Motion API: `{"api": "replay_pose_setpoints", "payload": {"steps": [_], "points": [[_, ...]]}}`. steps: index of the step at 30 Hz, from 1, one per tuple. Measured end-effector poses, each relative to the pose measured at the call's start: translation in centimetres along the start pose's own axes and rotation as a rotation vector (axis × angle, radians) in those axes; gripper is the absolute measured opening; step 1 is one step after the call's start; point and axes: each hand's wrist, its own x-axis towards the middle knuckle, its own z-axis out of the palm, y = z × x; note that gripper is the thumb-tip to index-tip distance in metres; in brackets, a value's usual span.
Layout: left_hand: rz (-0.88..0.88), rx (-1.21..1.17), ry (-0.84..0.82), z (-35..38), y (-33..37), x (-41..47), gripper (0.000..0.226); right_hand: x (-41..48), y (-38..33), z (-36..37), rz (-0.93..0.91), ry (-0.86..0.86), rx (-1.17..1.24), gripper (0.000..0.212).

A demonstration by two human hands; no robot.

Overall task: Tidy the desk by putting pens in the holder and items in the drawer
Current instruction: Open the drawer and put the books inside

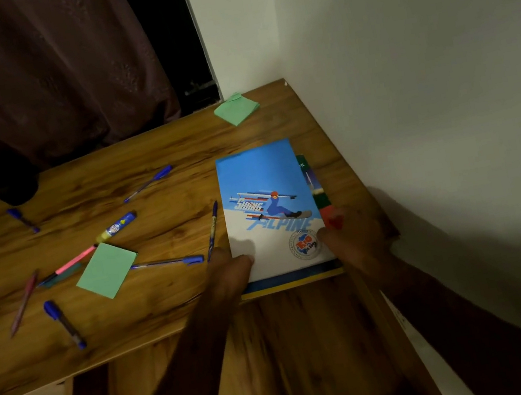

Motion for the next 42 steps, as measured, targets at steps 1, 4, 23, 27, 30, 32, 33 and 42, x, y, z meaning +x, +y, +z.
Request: {"api": "replay_pose_setpoints", "payload": {"steps": [1, 4, 23, 27, 30, 32, 33, 42], "points": [[0.009, -0.01, 0.001, -0.1, -0.1, 0.0, 0.05, -0.7, -0.7, -0.2, 0.031, 0.028, 0.053, 0.028], [0.016, 0.003, -0.008, -0.4, -0.5, -0.4, 0.051, -0.6, 0.1, 0.2, 0.078, 0.072, 0.195, 0.015], [-0.062, -0.179, -0.05, -0.6, -3.0, -1.0, 0.049, -2.4, -1.6, -4.6, 0.001, 0.218, 0.406, 0.023], [-0.037, -0.182, -0.045, -0.3, -2.6, -0.9, 0.05, -3.1, -2.2, -6.8, -0.072, 0.358, 0.315, 0.025], [-0.02, -0.184, -0.042, -0.2, -2.5, -0.9, 0.052, -3.6, -2.7, -7.7, -0.134, 0.451, 0.197, 0.027], [-0.011, -0.178, -0.044, -0.2, -2.5, -1.0, 0.054, -4.2, -3.4, -8.3, -0.211, 0.513, 0.095, 0.029], [-0.001, -0.179, -0.041, -0.1, -2.6, -0.9, 0.055, -4.5, -3.8, -8.5, -0.263, 0.536, 0.06, 0.029], [0.098, -0.122, -0.097, 0.1, -2.7, -0.7, 0.07, -6.5, -6.9, -9.0, -0.551, 0.638, 0.116, 0.029]]}}
